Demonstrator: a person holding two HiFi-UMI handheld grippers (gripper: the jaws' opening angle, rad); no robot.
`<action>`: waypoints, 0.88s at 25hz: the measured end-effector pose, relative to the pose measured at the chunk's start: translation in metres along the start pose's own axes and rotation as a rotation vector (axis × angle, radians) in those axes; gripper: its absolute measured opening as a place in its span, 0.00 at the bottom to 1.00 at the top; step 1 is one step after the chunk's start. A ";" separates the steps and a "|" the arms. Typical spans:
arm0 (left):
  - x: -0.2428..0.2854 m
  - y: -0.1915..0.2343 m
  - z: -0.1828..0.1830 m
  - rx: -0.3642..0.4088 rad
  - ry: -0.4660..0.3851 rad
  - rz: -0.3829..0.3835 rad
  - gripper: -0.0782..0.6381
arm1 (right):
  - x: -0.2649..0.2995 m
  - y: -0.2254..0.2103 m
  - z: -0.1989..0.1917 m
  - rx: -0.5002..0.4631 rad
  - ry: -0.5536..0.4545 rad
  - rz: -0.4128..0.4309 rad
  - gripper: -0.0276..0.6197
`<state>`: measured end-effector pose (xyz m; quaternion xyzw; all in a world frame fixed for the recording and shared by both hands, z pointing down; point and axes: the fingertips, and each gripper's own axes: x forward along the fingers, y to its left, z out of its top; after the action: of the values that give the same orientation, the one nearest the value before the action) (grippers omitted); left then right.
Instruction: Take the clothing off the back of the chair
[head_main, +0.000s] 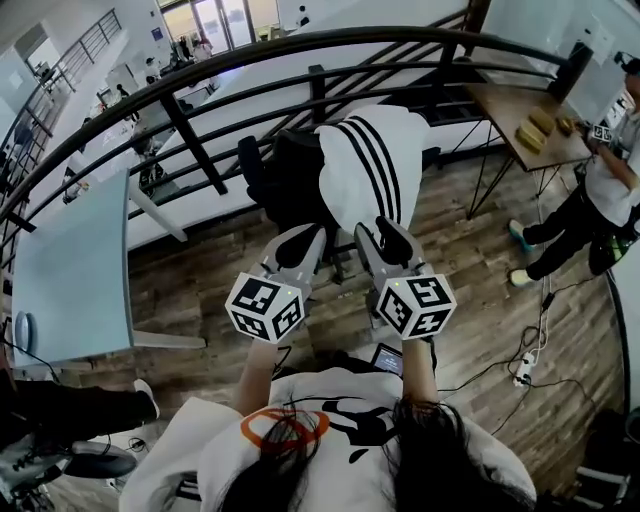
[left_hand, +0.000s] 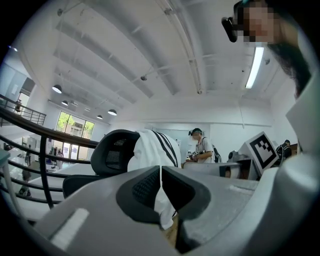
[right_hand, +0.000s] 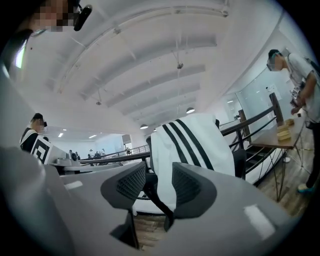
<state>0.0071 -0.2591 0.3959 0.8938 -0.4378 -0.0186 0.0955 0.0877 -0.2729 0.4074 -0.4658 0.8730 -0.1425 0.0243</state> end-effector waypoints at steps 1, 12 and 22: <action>0.005 0.002 -0.002 -0.002 0.000 0.007 0.11 | 0.003 -0.006 0.002 -0.011 -0.001 0.002 0.31; 0.017 0.022 -0.005 -0.008 0.032 0.053 0.11 | 0.029 -0.033 0.045 -0.128 -0.030 -0.035 0.53; 0.030 0.038 0.011 -0.018 0.035 -0.024 0.11 | 0.050 -0.042 0.063 -0.298 0.025 -0.172 0.91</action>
<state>-0.0060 -0.3071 0.3934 0.8982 -0.4253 -0.0081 0.1110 0.1043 -0.3502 0.3632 -0.5354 0.8416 -0.0190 -0.0681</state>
